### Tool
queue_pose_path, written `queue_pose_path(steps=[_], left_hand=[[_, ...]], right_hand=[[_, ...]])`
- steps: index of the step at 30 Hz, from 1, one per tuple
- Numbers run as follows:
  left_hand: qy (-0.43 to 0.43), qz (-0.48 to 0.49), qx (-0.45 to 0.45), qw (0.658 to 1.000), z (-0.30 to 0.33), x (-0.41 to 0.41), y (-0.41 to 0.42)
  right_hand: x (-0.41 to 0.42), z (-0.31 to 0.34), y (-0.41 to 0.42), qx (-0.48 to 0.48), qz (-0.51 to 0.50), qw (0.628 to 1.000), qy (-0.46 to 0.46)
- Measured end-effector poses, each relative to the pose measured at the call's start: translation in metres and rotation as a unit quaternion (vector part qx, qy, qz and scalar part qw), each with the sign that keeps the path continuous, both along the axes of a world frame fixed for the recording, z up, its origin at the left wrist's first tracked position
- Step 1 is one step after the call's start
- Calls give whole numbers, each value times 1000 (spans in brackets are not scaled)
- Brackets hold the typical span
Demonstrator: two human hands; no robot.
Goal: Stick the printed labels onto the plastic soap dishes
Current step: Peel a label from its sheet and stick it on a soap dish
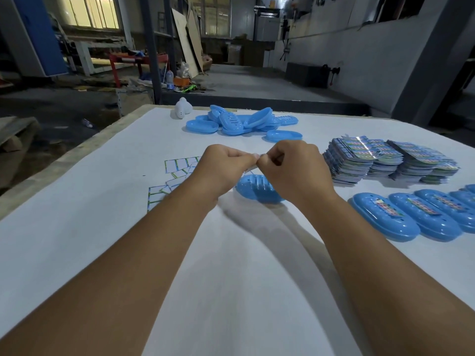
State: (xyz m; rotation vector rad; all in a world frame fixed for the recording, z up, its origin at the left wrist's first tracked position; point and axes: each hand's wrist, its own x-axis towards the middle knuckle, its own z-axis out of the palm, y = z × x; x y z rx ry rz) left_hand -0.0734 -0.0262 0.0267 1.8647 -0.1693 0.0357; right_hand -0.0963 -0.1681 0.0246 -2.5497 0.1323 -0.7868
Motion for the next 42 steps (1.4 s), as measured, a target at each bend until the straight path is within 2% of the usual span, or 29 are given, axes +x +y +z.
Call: queue_pose_path(steps=[12,16,21,28,34,37,42], left_hand=[[14,40,-34,999,-2,4,0],[6,47,-59,997,-4,6,0],[-1,43,-81,996,-5,7,0],[4,61,-76,995,-6,12,-2],[20,57,-77,995,-9,13,1],[25,57,-64,996,-11,13,-1],[-2,23,-6,1000,-24,11,-10]], right_hand=[[0,-4,-2,41,107,993,-9],[3,-5,-1,51,104,993,-3],[7,-2,-11,103,43,994,19],[7,2,-15,179,60,981,43],[5,6,-22,256,119,954,97],[6,9,-28,255,107,954,112],[7,9,-44,220,71,953,196]])
